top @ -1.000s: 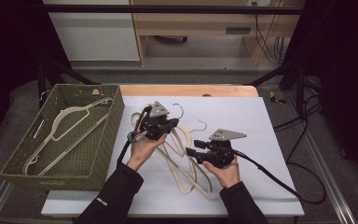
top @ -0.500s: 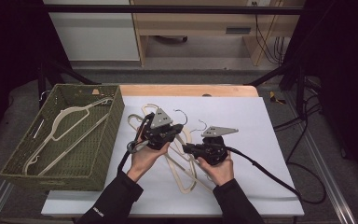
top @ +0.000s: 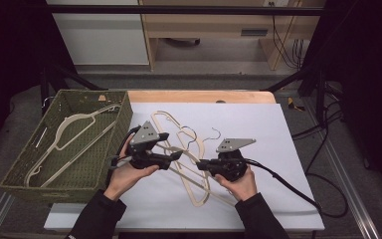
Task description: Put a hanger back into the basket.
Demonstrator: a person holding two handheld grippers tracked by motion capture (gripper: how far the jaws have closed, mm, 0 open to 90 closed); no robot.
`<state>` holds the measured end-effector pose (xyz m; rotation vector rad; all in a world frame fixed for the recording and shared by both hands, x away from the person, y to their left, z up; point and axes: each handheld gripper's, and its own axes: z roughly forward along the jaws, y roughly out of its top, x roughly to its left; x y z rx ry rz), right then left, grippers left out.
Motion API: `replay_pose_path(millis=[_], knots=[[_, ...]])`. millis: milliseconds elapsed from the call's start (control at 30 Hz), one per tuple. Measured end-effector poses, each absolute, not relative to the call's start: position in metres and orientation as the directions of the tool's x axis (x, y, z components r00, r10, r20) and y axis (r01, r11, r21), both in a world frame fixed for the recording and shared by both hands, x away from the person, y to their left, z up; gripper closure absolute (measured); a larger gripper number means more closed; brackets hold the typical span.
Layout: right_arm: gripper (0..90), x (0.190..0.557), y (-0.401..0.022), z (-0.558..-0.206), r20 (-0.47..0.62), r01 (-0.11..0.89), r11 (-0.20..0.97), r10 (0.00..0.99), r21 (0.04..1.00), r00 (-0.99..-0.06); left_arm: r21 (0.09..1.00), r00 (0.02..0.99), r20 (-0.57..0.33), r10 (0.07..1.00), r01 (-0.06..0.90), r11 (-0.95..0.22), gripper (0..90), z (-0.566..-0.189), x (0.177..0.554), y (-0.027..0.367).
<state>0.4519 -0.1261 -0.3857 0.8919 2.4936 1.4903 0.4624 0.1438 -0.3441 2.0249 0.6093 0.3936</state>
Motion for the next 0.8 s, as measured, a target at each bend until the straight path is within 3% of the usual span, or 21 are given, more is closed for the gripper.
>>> replay_pose_path(millis=[167,533,800], knots=[[87.3,0.446,-0.127,-0.384,0.198,0.406,0.369,0.488,0.836,-0.850,0.830,0.841,0.032,0.540,0.279,-0.483,26.6,-0.362,0.462,0.148],[87.3,0.441,-0.124,-0.387,0.199,0.387,0.408,0.431,0.827,-0.880,0.788,0.882,0.038,0.469,0.262,-0.558,53.5,-0.377,0.462,0.140],[86.4,0.442,-0.124,-0.388,0.206,0.390,0.423,0.418,0.818,-0.885,0.744,0.885,0.076,0.459,0.256,-0.617,63.8,-0.379,0.459,0.140]])
